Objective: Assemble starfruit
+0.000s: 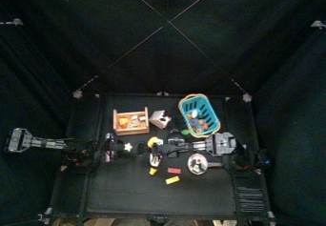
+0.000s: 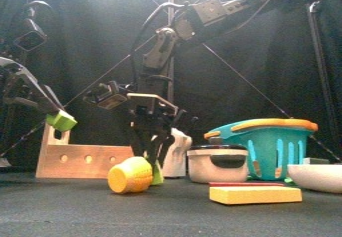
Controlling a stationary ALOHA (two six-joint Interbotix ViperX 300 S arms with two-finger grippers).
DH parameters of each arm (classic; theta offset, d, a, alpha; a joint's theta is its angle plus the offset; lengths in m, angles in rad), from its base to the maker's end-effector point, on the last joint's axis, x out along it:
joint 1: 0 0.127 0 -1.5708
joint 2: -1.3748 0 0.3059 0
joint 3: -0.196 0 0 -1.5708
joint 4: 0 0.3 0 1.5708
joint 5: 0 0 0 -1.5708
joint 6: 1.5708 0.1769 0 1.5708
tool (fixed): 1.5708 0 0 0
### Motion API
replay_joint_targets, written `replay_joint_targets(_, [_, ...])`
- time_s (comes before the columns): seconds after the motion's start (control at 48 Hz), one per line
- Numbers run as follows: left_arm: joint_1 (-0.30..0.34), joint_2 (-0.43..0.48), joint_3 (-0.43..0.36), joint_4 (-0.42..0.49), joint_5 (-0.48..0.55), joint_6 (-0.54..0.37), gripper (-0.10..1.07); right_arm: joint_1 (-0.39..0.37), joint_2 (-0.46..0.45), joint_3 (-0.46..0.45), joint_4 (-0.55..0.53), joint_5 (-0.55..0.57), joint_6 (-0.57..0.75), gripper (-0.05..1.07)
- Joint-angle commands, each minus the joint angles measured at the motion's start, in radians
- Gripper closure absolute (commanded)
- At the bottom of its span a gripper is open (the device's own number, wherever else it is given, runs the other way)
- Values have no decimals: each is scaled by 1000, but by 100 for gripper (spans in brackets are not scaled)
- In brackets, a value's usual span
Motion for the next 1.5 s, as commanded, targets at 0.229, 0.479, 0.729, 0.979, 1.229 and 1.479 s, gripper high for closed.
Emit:
replay_joint_targets(0.229, [2,2,-11,3,-6,2,22,-15,-202,64,-3,-163,34,25])
replay_joint_targets(0.479, [-6,2,-34,0,-44,-3,22,-40,-337,245,-6,-480,75,25])
replay_joint_targets(0.729, [-52,2,-74,3,-150,-3,22,-61,-436,380,-74,-769,98,25])
replay_joint_targets(0.979, [-107,2,-124,2,-222,-6,22,-101,-523,485,-127,-1014,97,25])
replay_joint_targets(1.229, [-126,12,-133,-6,-388,-8,22,-137,-575,584,-137,-1353,94,25])
replay_joint_targets(1.479, [-132,37,-144,-23,-500,-48,22,-147,-535,551,-141,-1540,80,25])
